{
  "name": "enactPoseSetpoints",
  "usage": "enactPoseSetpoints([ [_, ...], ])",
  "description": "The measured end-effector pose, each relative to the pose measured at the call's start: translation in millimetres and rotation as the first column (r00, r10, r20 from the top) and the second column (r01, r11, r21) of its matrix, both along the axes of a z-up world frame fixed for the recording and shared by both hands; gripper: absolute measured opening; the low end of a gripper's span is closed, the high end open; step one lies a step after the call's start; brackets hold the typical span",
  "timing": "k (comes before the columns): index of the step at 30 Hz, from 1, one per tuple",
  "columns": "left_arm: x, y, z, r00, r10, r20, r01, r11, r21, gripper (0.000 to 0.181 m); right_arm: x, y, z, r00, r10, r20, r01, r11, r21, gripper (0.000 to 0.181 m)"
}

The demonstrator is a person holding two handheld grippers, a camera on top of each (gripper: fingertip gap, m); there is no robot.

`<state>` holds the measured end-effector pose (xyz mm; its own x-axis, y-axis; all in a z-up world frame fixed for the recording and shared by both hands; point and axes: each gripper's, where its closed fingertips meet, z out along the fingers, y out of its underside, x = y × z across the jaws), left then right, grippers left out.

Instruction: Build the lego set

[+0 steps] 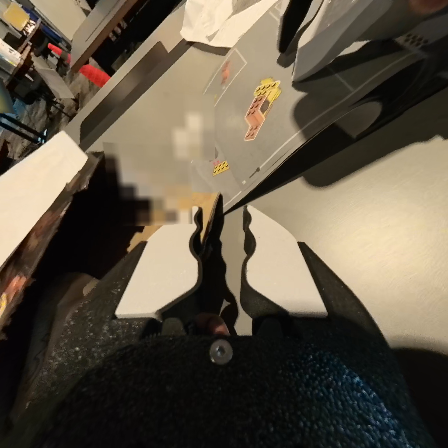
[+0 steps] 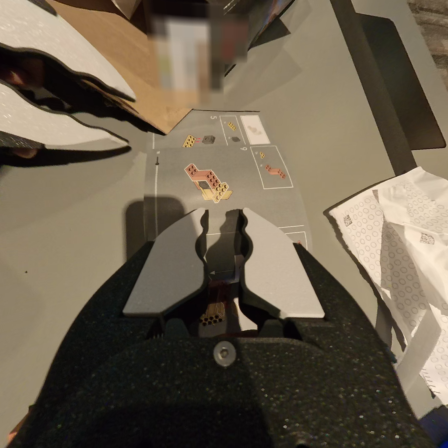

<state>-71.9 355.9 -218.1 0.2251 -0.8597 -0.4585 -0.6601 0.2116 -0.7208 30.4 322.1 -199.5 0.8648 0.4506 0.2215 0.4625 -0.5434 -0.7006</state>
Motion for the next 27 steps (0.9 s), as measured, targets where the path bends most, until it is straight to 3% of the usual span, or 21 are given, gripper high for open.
enactPoseSetpoints([
  [10, -29.6, 17.0, -2.9, 0.996, 0.087, -0.021, -0.088, 0.995, -0.044, 0.030, -8.6, 5.0, -3.1, 1.000, 0.024, -0.002, -0.024, 0.999, -0.023, 0.022],
  [14, -32.6, 20.7, -9.8, 0.990, 0.071, -0.125, -0.070, 0.997, 0.011, 0.009, -9.8, 7.5, -3.7, 1.000, 0.022, 0.001, -0.022, 0.999, -0.027, 0.022],
  [17, -31.1, 20.0, -11.5, 0.985, 0.061, -0.159, -0.056, 0.998, 0.038, 0.004, -10.3, 10.0, -5.6, 1.000, 0.020, 0.004, -0.020, 0.999, -0.036, 0.022],
  [27, -29.5, 20.8, 1.3, 0.994, 0.056, -0.095, -0.052, 0.998, 0.047, 0.003, -13.1, 17.2, -10.2, 1.000, 0.009, 0.005, -0.009, 0.999, -0.053, 0.022],
])
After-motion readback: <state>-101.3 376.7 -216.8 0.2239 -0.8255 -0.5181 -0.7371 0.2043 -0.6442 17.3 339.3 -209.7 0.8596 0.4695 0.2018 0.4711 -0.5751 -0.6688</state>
